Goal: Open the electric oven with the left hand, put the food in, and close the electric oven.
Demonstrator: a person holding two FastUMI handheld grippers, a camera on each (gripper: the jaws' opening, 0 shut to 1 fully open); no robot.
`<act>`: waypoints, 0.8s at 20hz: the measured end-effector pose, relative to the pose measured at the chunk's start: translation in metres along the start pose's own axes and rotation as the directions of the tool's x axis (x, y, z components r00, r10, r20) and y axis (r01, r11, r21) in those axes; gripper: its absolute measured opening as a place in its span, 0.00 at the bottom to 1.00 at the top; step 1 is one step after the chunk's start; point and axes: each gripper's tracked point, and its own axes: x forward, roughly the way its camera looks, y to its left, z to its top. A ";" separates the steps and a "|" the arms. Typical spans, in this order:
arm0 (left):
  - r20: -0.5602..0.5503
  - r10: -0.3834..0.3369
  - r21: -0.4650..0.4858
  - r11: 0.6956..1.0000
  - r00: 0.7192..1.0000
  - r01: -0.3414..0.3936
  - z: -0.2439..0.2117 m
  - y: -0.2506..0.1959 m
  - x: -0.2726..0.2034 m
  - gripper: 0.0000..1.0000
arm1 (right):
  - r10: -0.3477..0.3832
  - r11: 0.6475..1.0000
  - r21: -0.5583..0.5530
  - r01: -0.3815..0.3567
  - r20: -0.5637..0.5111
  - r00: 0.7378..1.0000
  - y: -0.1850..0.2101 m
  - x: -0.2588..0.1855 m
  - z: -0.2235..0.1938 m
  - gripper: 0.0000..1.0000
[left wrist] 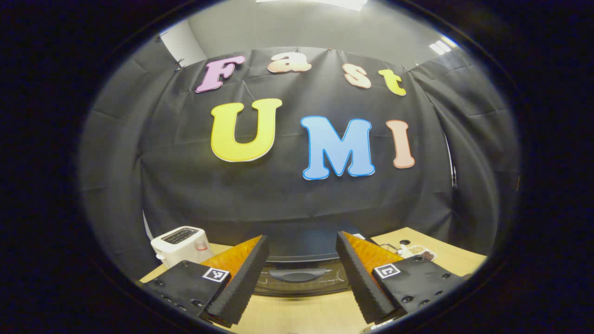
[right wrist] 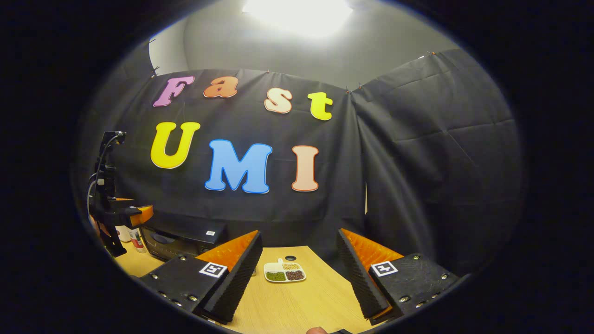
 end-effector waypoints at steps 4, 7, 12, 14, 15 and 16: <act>-0.049 -0.021 -0.007 1.000 0.999 0.020 -0.028 0.002 0.033 1.00 | -0.044 0.999 -0.015 0.044 -0.033 0.998 0.002 -0.002 -0.007 0.97; -0.086 -0.019 -0.004 1.000 0.996 0.018 -0.052 0.008 0.054 0.94 | -0.074 0.997 -0.028 0.072 -0.051 0.996 0.001 -0.003 -0.010 0.97; -0.131 -0.012 -0.010 1.000 0.991 0.011 -0.083 0.012 0.080 1.00 | -0.084 0.996 -0.021 0.082 -0.082 0.993 0.006 -0.005 -0.012 0.97; -0.138 -0.009 -0.018 1.000 0.990 0.006 -0.091 0.013 0.087 1.00 | -0.085 0.996 -0.034 0.083 -0.087 0.993 0.007 -0.006 -0.013 0.97; -0.146 -0.009 -0.027 1.000 0.989 0.006 -0.096 0.013 0.090 1.00 | -0.084 0.996 -0.034 0.082 -0.083 0.993 0.008 -0.006 -0.011 0.97; -0.157 -0.011 -0.037 0.999 0.988 0.005 -0.101 0.012 0.090 1.00 | -0.081 0.996 -0.033 0.078 -0.082 0.993 0.009 -0.006 -0.009 0.97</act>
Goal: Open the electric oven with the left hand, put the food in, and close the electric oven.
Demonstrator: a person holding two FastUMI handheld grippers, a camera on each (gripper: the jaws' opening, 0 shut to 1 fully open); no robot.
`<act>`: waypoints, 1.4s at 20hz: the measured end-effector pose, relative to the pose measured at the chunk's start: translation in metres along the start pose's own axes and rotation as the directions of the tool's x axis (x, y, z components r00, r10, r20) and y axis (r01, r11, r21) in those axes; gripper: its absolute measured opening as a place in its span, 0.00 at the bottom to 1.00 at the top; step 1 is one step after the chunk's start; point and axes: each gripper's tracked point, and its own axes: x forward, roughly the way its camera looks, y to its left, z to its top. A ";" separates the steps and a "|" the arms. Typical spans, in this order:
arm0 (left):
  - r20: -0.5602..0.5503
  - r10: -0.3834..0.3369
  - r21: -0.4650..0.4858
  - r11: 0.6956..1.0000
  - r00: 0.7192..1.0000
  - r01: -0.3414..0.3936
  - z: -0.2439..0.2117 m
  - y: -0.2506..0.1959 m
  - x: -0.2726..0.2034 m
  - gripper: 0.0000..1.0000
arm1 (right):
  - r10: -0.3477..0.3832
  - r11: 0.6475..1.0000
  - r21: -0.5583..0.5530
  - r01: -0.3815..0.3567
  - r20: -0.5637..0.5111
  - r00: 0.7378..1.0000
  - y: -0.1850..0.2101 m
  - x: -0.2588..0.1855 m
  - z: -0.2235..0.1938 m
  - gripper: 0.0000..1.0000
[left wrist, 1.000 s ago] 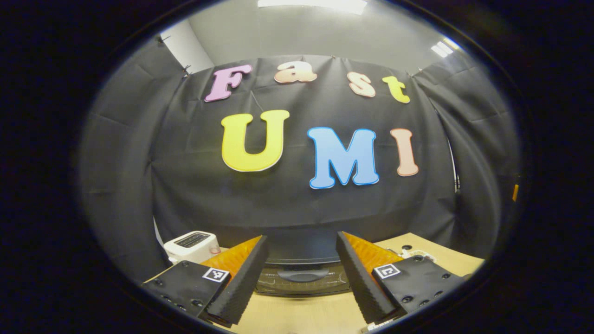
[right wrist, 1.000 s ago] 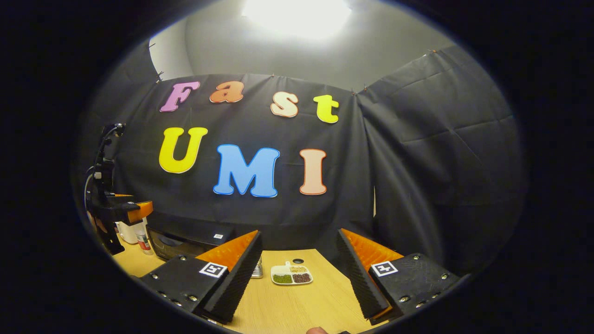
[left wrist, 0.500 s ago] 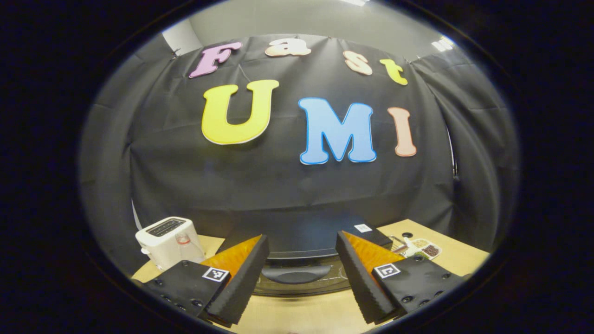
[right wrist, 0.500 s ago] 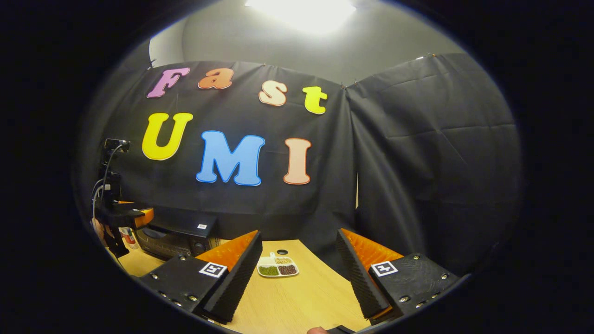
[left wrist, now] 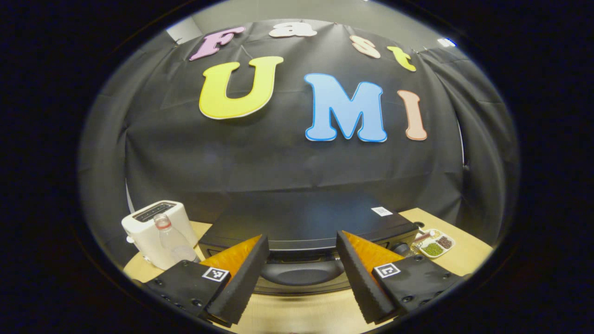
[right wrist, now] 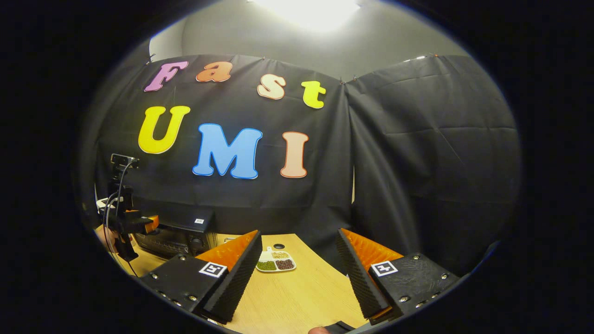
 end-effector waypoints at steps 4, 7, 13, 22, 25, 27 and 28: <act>-0.027 0.017 -0.004 1.000 0.999 -0.017 -0.018 0.002 0.004 1.00 | 0.020 1.000 0.007 -0.020 0.001 1.000 0.004 0.000 0.002 0.97; 0.003 0.031 0.052 0.998 0.999 -0.032 -0.018 0.000 0.003 1.00 | 0.031 1.000 -0.002 -0.031 0.003 1.000 0.003 -0.001 0.002 0.97; 0.002 0.050 0.039 0.998 0.999 -0.050 -0.029 -0.002 -0.014 1.00 | 0.049 0.999 0.006 -0.049 0.008 0.999 -0.003 -0.004 0.003 0.97; -0.038 0.070 0.040 0.997 0.997 -0.069 -0.053 -0.005 -0.050 1.00 | 0.100 0.994 0.033 -0.100 0.013 0.995 -0.004 -0.001 0.002 0.97; -0.060 0.082 0.042 0.996 0.995 -0.080 -0.063 -0.006 -0.059 1.00 | 0.117 0.993 0.026 -0.117 0.015 0.993 -0.005 -0.003 0.001 0.97; -0.070 0.087 0.044 0.995 0.994 -0.084 -0.069 -0.006 -0.064 1.00 | 0.122 0.992 0.022 -0.122 0.016 0.992 -0.009 -0.004 0.000 0.97; -0.074 0.090 0.044 0.995 0.993 -0.087 -0.071 -0.006 -0.066 0.98 | 0.125 0.992 0.022 -0.125 0.014 0.992 -0.009 -0.004 0.000 0.97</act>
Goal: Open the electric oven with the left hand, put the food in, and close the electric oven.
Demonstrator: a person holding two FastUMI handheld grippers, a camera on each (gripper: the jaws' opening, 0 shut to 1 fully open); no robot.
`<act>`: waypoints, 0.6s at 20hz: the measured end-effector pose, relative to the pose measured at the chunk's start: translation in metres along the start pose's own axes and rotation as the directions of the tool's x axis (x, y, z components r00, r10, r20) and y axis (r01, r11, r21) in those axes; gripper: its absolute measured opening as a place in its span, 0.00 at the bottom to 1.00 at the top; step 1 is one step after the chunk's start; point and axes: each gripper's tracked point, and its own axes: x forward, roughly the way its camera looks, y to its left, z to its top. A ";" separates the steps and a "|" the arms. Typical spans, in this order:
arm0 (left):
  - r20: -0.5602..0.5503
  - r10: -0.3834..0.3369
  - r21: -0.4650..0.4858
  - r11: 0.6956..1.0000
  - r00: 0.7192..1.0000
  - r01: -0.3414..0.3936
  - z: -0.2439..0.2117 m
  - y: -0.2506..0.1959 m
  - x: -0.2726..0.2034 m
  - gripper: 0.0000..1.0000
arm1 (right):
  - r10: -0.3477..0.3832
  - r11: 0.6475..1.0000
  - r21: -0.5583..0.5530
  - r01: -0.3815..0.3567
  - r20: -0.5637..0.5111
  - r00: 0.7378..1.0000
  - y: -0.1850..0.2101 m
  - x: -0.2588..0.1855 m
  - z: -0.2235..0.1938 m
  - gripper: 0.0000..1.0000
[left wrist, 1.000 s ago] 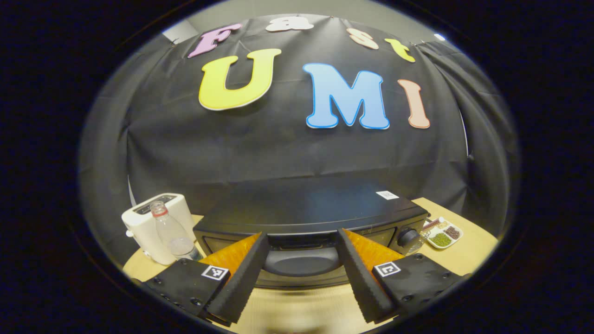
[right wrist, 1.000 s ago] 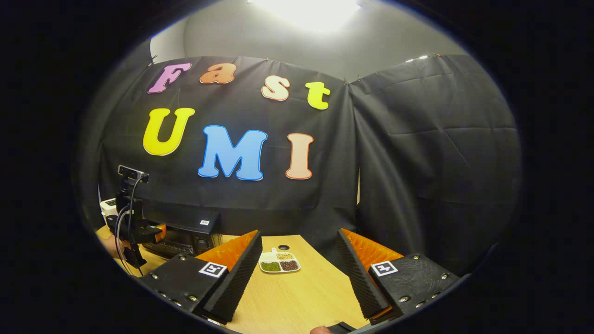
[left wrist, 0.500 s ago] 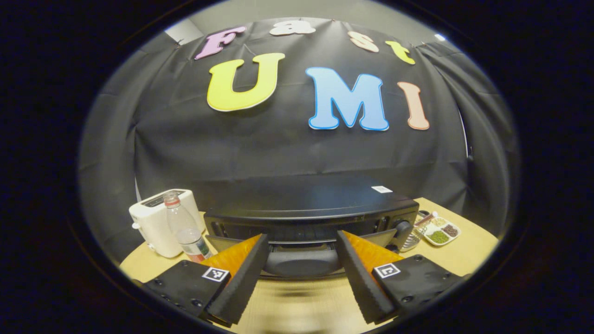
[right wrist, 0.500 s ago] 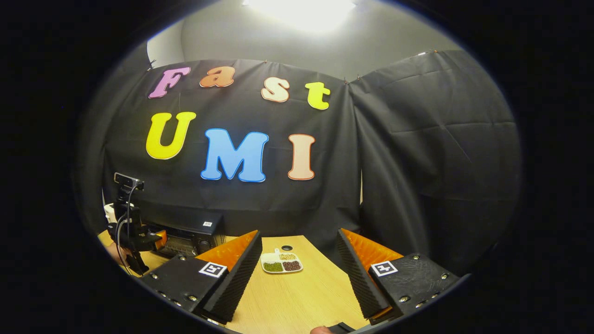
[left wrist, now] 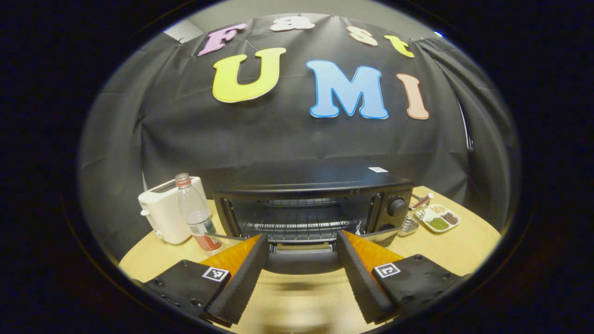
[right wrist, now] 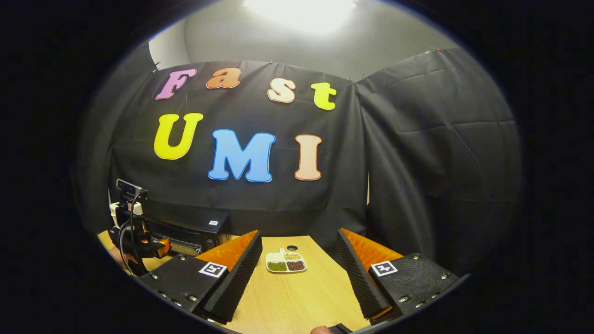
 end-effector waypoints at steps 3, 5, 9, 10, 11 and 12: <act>-0.017 0.004 -0.002 1.000 1.000 -0.004 -0.011 0.000 -0.007 0.98 | 0.007 1.000 0.003 -0.007 -0.011 1.000 -0.003 -0.001 -0.004 0.97; -0.033 0.005 -0.003 1.000 0.999 -0.005 -0.020 -0.001 -0.012 0.98 | 0.013 1.000 0.004 -0.013 -0.018 1.000 -0.004 -0.002 -0.007 0.97; -0.061 0.004 -0.023 1.000 0.998 -0.005 -0.038 -0.002 -0.020 1.00 | 0.034 0.999 -0.004 -0.034 -0.030 0.999 -0.001 -0.003 -0.010 0.97; -0.070 0.002 -0.025 1.000 0.998 -0.004 -0.042 -0.003 -0.022 0.98 | 0.041 0.999 -0.003 -0.041 -0.033 0.999 0.000 -0.004 -0.010 0.97; -0.077 0.001 -0.027 1.000 0.997 -0.003 -0.046 -0.003 -0.025 0.98 | 0.048 0.999 -0.002 -0.048 -0.036 0.998 0.002 -0.004 -0.012 0.97; -0.088 0.001 -0.031 1.000 0.996 -0.004 -0.052 -0.003 -0.026 0.98 | 0.054 0.999 -0.002 -0.054 -0.038 0.998 0.003 -0.005 -0.012 0.97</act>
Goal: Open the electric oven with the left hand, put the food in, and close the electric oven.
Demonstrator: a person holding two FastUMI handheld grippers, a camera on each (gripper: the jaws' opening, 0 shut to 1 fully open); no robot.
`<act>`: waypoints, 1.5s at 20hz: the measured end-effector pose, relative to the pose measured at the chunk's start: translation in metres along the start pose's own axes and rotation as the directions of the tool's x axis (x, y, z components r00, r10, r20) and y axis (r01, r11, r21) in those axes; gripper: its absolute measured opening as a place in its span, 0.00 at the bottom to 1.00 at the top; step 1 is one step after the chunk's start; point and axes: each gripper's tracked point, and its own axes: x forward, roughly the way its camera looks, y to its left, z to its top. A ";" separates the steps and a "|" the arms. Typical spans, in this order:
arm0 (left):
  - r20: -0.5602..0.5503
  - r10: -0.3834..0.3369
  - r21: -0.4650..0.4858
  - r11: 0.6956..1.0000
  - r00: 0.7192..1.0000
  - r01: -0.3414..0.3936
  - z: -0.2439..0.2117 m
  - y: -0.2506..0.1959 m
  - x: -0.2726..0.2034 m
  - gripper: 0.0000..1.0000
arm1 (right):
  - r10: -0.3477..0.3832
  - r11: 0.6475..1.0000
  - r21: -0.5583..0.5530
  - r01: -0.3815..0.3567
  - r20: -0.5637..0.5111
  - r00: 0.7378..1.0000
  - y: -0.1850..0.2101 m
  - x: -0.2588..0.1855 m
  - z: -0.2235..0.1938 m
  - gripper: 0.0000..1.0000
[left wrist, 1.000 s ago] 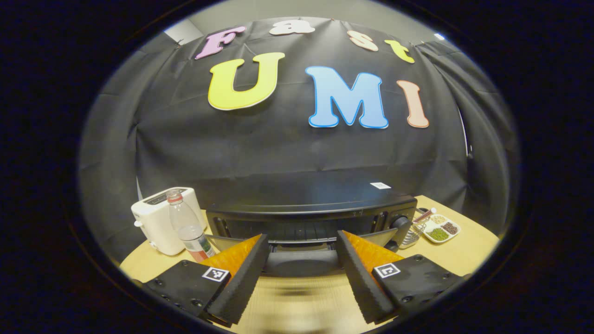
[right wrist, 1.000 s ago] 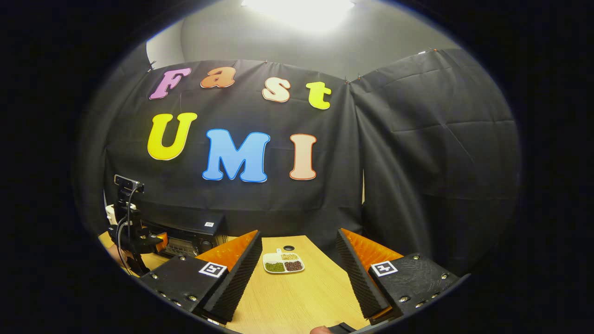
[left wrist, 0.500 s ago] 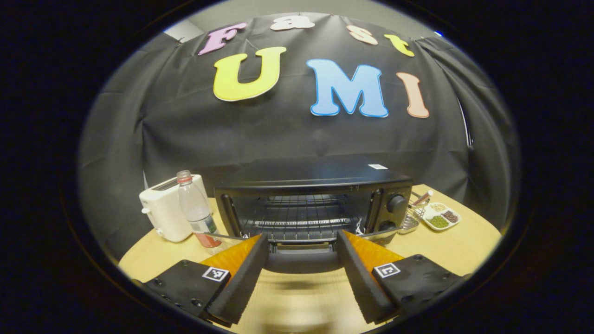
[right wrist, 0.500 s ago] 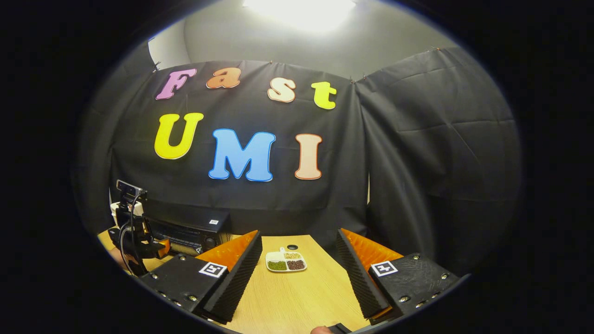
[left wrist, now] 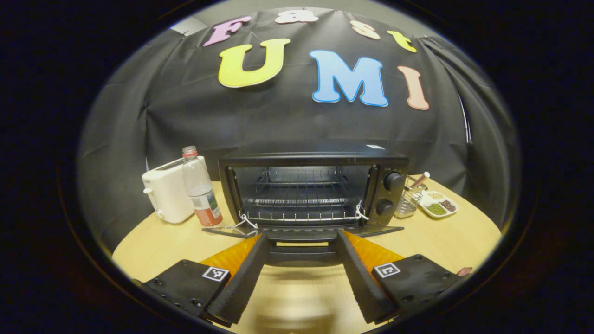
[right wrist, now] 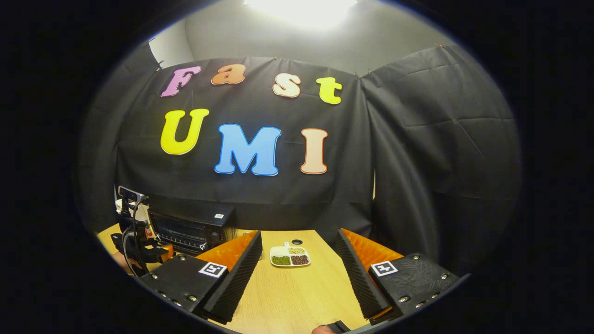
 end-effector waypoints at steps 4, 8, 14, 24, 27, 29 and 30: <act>-0.074 0.000 -0.043 0.999 0.997 -0.003 -0.031 0.000 -0.003 0.98 | 0.015 1.000 -0.001 -0.015 -0.027 1.000 0.002 -0.001 -0.008 0.97; -0.125 0.007 -0.046 0.999 0.992 -0.013 -0.057 -0.001 -0.005 1.00 | 0.027 1.000 0.004 -0.027 -0.046 0.999 0.004 -0.002 -0.014 0.97; -0.163 -0.011 -0.030 1.000 0.987 0.006 -0.078 -0.004 -0.030 0.98 | 0.074 0.997 0.000 -0.075 -0.099 0.992 0.017 -0.004 -0.037 0.97; 0.088 0.017 -0.035 0.999 0.996 -0.014 0.038 0.018 -0.112 0.98 | 0.272 0.962 0.088 -0.259 -0.187 0.944 0.074 0.020 -0.086 0.98; 0.168 0.033 -0.027 0.999 0.985 -0.029 0.072 0.029 -0.139 1.00 | 0.344 0.936 0.159 -0.313 -0.240 0.908 0.095 0.023 -0.105 0.98; 0.212 0.047 -0.025 0.999 0.976 -0.042 0.090 0.037 -0.155 1.00 | 0.384 0.919 0.203 -0.338 -0.268 0.883 0.107 0.027 -0.116 0.98; 0.228 0.055 -0.027 0.998 0.972 -0.051 0.098 0.041 -0.163 1.00 | 0.404 0.910 0.222 -0.350 -0.286 0.869 0.113 0.028 -0.121 0.98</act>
